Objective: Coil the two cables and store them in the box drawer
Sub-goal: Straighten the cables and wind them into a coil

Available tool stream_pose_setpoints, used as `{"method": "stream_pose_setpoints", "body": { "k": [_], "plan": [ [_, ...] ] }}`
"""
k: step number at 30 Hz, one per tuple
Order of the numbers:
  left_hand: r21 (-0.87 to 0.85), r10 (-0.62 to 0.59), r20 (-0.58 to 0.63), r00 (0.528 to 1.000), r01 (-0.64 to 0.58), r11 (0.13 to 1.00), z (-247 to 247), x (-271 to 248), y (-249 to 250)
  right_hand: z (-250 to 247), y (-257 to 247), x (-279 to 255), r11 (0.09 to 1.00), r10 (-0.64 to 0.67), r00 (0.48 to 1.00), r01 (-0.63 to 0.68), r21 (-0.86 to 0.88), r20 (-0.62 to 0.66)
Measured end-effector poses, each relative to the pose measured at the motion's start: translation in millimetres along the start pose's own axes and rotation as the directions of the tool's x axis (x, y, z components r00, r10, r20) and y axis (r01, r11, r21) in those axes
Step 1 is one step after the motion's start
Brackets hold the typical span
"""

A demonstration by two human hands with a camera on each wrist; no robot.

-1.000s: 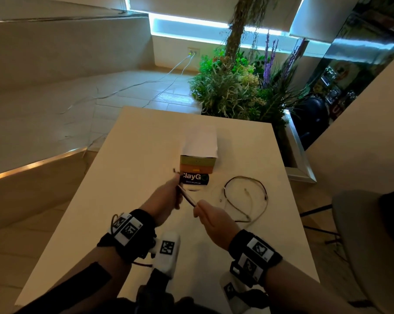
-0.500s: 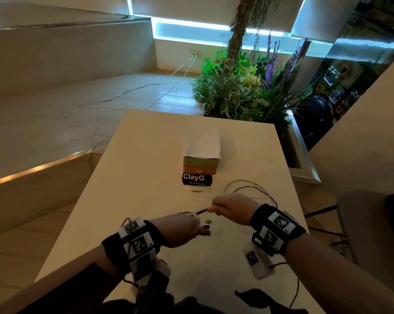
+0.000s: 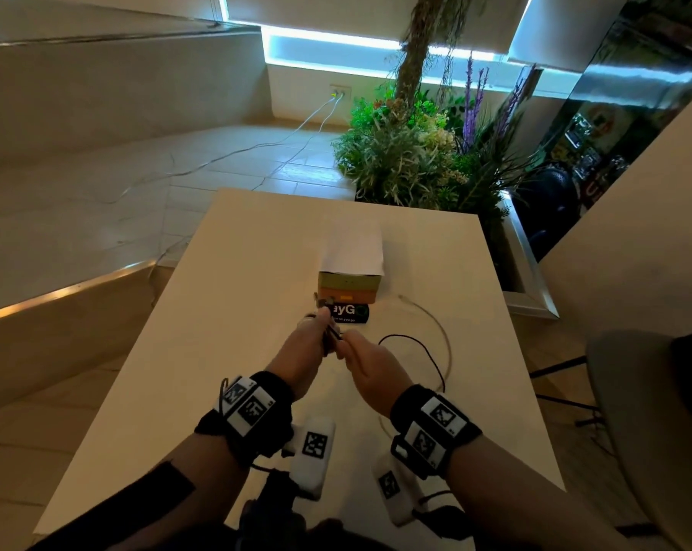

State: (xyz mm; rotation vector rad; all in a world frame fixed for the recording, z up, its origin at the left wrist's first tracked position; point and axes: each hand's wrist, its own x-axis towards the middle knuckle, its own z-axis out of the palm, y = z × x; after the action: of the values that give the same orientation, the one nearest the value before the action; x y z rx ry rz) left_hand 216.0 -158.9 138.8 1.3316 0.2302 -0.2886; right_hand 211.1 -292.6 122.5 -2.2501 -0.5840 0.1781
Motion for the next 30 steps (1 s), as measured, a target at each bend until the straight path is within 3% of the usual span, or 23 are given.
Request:
{"method": "stream_pose_setpoints", "body": {
  "k": [5, 10, 14, 16, 18, 21, 23, 26, 30],
  "plan": [
    [-0.216, 0.100, -0.078, 0.992, -0.115, 0.970, -1.5, -3.4, 8.5, 3.8, -2.9, 6.5, 0.990, -0.061, 0.998, 0.059, -0.127, -0.009],
    [-0.408, 0.148, 0.035, 0.988, -0.121, 0.905, -6.0, -8.7, 27.8, -3.3, -2.6, -1.0, 0.988, 0.005, 0.996, -0.018, 0.155, 0.085],
    [-0.397, 0.183, 0.187, 0.965, -0.096, 0.913, -10.5, -13.8, 42.3, -15.1, -3.4, -2.8, 0.889, 0.057, 0.991, -0.105, 0.445, 0.120],
    [-0.344, 0.171, 0.325, 0.930, -0.052, 0.938, -11.4, -19.4, 46.5, -22.5, -1.7, -1.0, 0.866, 0.083, 0.967, -0.190, 0.463, 0.241],
    [-0.201, 0.113, 0.484, 0.868, -0.016, 0.979, -11.1, -27.7, 49.4, -29.3, -0.2, 2.0, 0.913, 0.069, 0.921, -0.214, 0.347, 0.384],
    [0.211, -0.112, 0.659, 0.744, -0.040, 0.977, -5.9, -39.6, 53.6, -39.4, -6.2, 5.8, 0.988, 0.020, 0.849, -0.096, 0.117, 0.528],
    [0.540, -0.346, 0.625, 0.700, -0.067, 0.839, -0.8, -42.7, 54.1, -45.4, -8.5, 9.1, 0.995, 0.057, 0.795, 0.008, -0.104, 0.604],
    [0.809, -0.567, 0.462, 0.682, -0.062, 0.584, -1.2, -39.3, 43.9, -51.3, -3.1, 15.9, 0.890, 0.127, 0.779, 0.184, -0.417, 0.614],
    [0.955, -0.594, 0.275, 0.756, -0.142, 0.262, -10.3, -28.8, 27.2, -59.4, 9.0, 15.4, 0.934, 0.184, 0.825, 0.022, -0.356, 0.534]
  ]
}}
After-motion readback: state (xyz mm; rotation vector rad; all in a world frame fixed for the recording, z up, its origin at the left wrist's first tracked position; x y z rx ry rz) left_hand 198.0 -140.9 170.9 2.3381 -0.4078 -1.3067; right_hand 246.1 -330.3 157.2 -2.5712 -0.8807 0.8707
